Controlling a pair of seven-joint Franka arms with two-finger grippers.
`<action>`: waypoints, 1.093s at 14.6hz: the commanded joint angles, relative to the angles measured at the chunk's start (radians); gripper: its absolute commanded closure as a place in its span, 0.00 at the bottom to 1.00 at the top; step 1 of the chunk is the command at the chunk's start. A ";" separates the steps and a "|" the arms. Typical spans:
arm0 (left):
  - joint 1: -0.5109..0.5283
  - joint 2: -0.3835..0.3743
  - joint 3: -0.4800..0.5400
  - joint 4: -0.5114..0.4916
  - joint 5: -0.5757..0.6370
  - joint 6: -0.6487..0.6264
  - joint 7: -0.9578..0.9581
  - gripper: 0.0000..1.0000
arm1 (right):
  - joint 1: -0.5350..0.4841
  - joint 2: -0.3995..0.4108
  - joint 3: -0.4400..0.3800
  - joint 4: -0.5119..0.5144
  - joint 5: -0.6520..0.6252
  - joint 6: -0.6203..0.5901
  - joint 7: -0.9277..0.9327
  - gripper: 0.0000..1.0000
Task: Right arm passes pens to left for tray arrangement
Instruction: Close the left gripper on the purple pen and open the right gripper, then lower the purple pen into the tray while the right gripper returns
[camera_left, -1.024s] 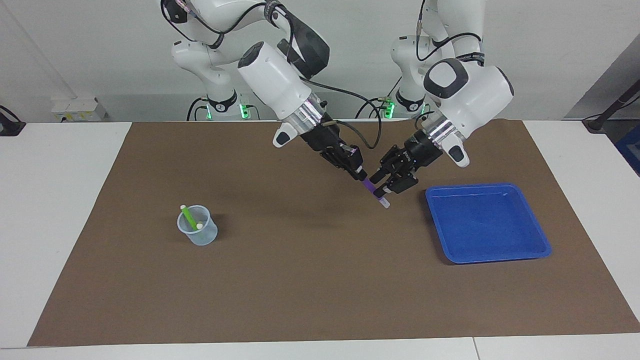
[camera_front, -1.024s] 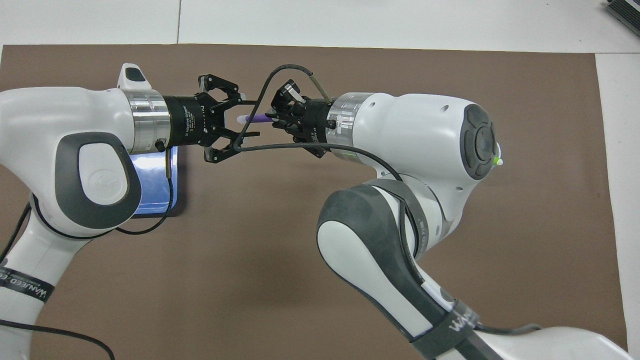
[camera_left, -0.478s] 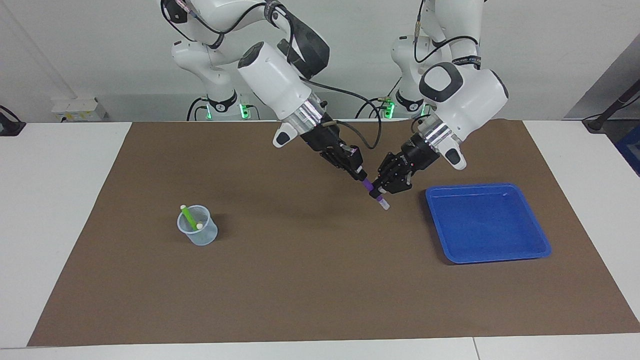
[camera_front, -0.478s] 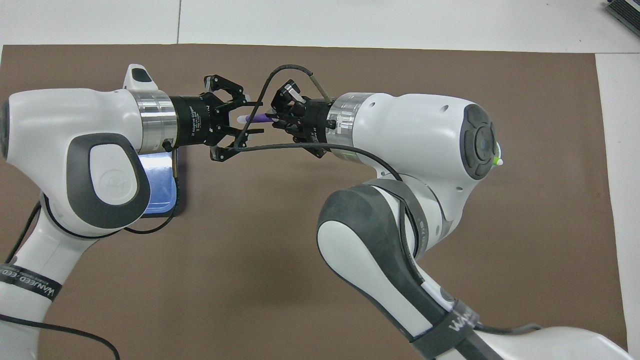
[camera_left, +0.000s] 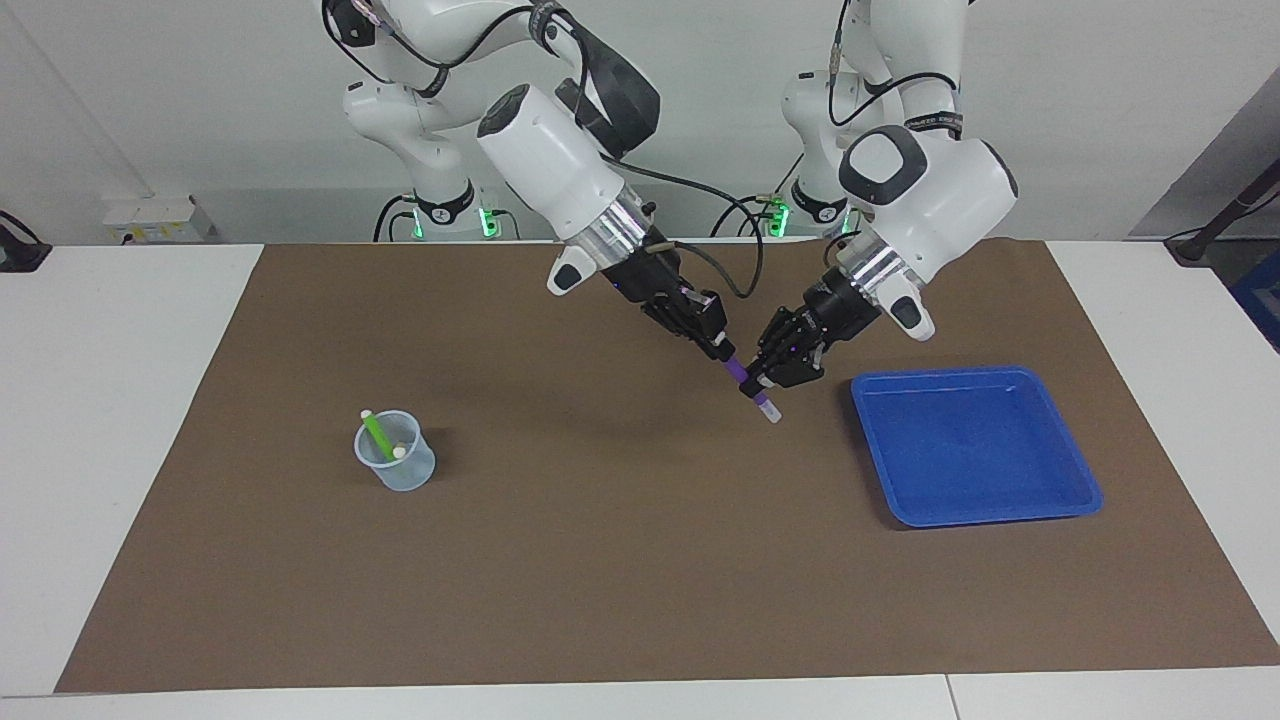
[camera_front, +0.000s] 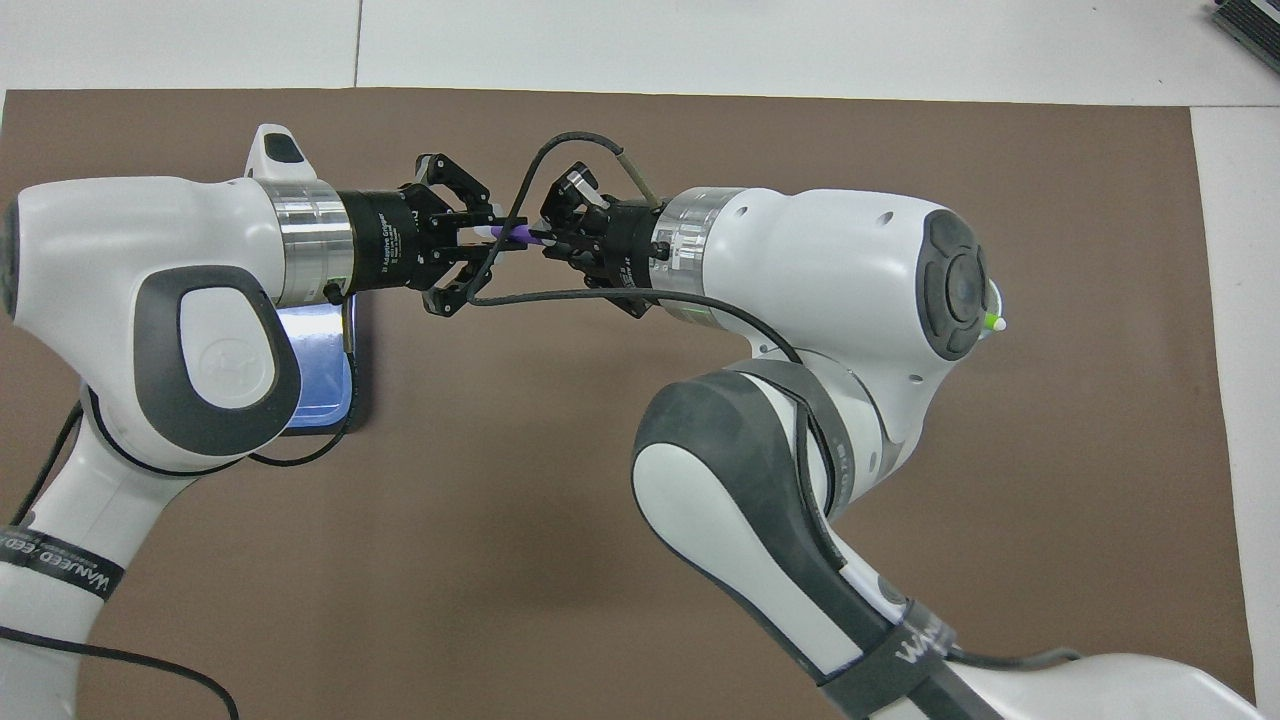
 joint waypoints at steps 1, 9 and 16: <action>-0.005 -0.007 0.011 -0.010 -0.014 -0.008 0.029 1.00 | -0.006 -0.004 0.003 -0.005 0.018 0.012 0.004 0.38; 0.101 -0.016 0.024 0.007 0.134 -0.215 0.277 1.00 | -0.084 -0.029 -0.008 0.013 -0.016 -0.130 -0.077 0.00; 0.182 -0.022 0.025 -0.001 0.439 -0.283 0.668 1.00 | -0.305 -0.158 -0.008 0.012 -0.078 -0.536 -0.433 0.00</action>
